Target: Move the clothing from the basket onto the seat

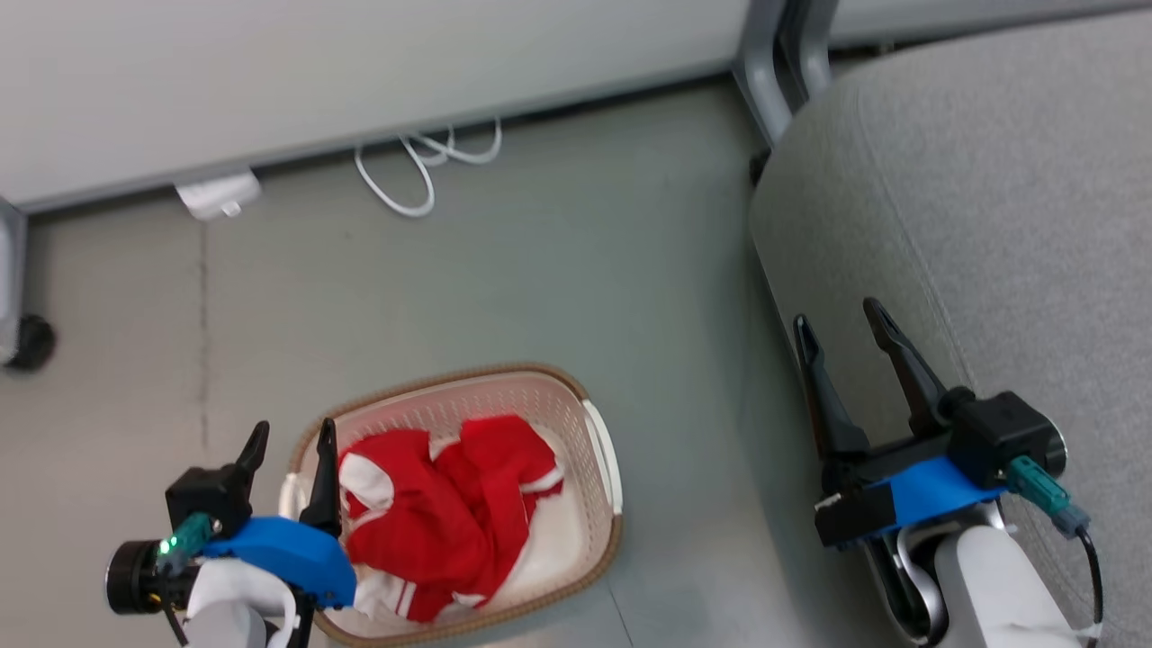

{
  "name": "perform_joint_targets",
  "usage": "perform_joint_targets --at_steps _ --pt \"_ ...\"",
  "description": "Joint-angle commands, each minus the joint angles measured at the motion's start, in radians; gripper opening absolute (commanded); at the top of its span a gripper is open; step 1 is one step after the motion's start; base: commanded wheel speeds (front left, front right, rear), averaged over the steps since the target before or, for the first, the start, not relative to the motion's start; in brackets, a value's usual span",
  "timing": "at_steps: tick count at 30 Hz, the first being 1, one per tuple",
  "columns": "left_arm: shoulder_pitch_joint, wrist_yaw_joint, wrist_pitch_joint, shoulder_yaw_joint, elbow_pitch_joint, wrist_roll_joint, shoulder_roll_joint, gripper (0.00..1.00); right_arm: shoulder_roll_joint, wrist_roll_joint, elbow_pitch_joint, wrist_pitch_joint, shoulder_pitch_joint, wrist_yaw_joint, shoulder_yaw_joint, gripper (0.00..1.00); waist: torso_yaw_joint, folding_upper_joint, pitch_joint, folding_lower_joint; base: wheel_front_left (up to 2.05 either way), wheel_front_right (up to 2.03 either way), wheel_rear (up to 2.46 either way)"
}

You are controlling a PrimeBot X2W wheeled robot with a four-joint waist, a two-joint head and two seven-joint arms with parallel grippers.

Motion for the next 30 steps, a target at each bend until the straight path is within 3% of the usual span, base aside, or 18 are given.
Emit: perform_joint_targets --at_steps 1,11,21,27,28,29,30 --pt "-0.051 -0.007 0.026 -0.006 0.033 -0.002 0.017 1.00 -0.004 0.018 -0.005 -0.013 -0.037 0.000 0.016 1.00 -0.067 0.0000 0.149 -0.0001 0.00 0.00 0.00" --pt "-0.247 -0.011 0.145 -0.014 0.237 -0.039 0.063 1.00 -0.003 0.102 0.012 -0.045 -0.143 0.000 0.088 1.00 -0.157 0.0000 0.370 -0.0001 0.00 0.00 0.00" --pt "-0.342 0.073 0.169 0.018 0.396 -0.058 0.083 1.00 -0.003 0.173 -0.027 -0.047 -0.182 0.000 0.133 1.00 -0.218 0.0000 0.487 -0.0001 0.00 0.00 0.00" --pt "-0.363 0.098 0.155 0.029 0.440 -0.070 0.083 1.00 -0.003 0.187 -0.044 -0.046 -0.184 0.000 0.136 1.00 -0.232 0.0000 0.509 -0.0001 0.00 0.00 0.00" --pt "-0.367 0.099 0.152 0.029 0.447 -0.071 0.084 0.69 -0.003 0.190 -0.046 -0.046 -0.184 0.000 0.134 1.00 -0.233 0.0000 0.512 -0.0001 0.00 0.00 0.00" --pt "-0.372 0.101 0.147 0.026 0.453 -0.069 0.086 0.23 -0.003 0.191 -0.047 -0.046 -0.183 0.000 0.133 1.00 -0.233 0.0000 0.515 -0.0001 0.00 0.00 0.00" --pt "-0.382 0.097 0.135 0.024 0.463 -0.072 0.084 0.00 -0.003 0.191 -0.045 -0.046 -0.184 0.000 0.133 1.00 -0.234 0.0000 0.518 -0.0001 0.00 0.00 0.00"
